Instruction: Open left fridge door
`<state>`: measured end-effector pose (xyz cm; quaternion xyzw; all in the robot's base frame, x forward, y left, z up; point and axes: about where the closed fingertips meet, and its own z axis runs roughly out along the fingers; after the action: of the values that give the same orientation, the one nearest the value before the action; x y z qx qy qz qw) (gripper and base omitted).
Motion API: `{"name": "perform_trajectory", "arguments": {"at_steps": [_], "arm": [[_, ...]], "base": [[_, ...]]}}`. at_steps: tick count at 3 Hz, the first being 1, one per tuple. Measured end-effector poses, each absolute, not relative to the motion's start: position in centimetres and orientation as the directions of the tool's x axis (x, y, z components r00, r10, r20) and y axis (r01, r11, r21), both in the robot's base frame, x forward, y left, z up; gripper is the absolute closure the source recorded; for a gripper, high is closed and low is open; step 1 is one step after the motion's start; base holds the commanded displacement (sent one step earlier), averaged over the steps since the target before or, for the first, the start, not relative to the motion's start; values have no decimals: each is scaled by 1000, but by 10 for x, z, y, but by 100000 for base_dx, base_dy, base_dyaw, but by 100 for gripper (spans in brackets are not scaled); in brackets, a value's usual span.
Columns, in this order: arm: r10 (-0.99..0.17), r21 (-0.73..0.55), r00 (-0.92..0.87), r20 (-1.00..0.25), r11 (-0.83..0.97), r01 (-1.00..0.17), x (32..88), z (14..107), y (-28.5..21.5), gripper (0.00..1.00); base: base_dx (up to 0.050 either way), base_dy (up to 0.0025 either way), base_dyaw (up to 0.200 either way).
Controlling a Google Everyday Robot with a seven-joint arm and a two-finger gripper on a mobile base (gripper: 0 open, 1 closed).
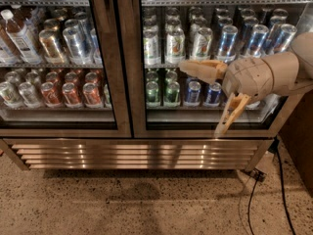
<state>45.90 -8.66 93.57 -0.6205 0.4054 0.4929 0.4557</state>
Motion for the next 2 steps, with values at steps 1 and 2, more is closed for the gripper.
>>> {"name": "perform_trajectory", "arguments": {"at_steps": [1, 2], "arm": [[-274, -211, 249, -929, -161, -964, 450, 928, -80, 0], [-321, -253, 280, -905, -124, -960, 456, 937, -71, 0]], "base": [[0, 0, 0], [0, 0, 0]]}}
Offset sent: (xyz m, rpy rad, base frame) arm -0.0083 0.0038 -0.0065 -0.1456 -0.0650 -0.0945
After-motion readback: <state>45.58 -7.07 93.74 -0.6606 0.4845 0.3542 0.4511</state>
